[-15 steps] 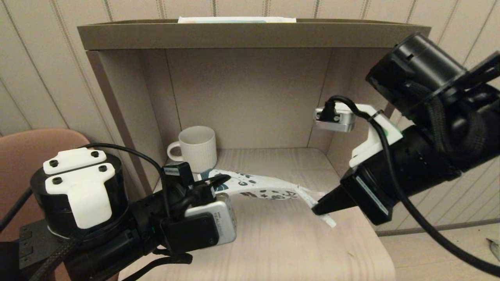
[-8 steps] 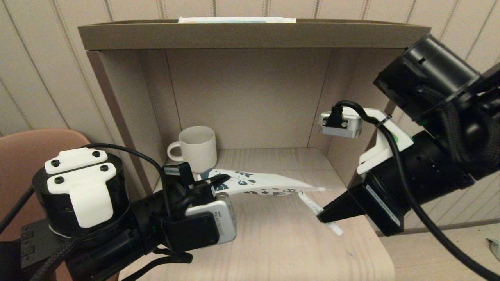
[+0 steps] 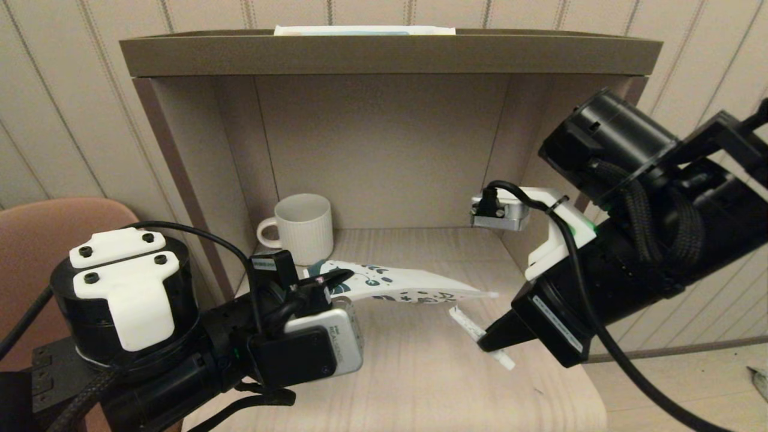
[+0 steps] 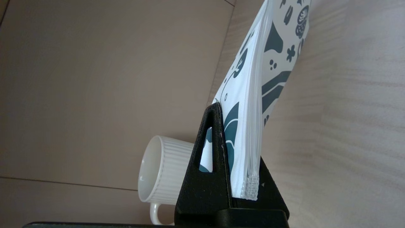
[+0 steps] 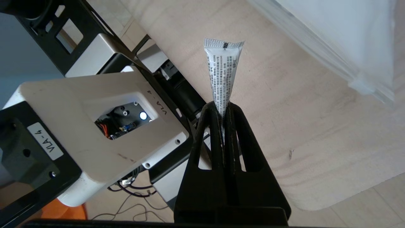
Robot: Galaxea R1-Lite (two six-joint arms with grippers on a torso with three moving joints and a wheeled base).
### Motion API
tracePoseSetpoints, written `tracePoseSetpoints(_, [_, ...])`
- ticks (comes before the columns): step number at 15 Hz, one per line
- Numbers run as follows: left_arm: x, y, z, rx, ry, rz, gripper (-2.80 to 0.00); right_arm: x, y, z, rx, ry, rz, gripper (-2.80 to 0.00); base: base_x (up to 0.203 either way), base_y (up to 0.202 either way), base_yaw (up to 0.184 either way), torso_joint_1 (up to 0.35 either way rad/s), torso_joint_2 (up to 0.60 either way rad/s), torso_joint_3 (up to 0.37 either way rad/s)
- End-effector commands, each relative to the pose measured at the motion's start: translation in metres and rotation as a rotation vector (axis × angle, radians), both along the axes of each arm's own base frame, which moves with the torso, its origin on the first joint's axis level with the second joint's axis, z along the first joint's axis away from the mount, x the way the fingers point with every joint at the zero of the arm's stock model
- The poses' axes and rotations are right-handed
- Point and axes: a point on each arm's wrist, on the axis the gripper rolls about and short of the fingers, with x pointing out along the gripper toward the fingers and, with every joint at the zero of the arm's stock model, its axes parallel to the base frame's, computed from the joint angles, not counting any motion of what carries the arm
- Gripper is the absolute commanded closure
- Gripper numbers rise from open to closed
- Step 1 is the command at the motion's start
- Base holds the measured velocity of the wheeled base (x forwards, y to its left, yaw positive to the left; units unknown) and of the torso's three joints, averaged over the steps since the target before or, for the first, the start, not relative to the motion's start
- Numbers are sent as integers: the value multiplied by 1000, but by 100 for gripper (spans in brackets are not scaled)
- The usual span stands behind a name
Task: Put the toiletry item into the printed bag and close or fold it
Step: Place the toothpaste on the table
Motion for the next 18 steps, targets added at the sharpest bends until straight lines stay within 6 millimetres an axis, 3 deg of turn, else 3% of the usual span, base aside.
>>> tracePoseSetpoints(1, [0, 0, 0, 2, -5, 1, 0, 3, 3, -6, -14, 21, 2, 0, 0, 0, 0, 0, 0, 0])
tracePoseSetpoints(11, [-1, 1, -4, 11, 5, 0, 0, 5, 2, -5, -14, 14, -5, 0, 0, 0, 0, 0, 0, 0])
tracePoseSetpoints(18, [-2, 2, -6, 18, 10, -9, 0, 18, 6, -8, -19, 19, -24, 0, 0, 0, 0, 0, 0, 0])
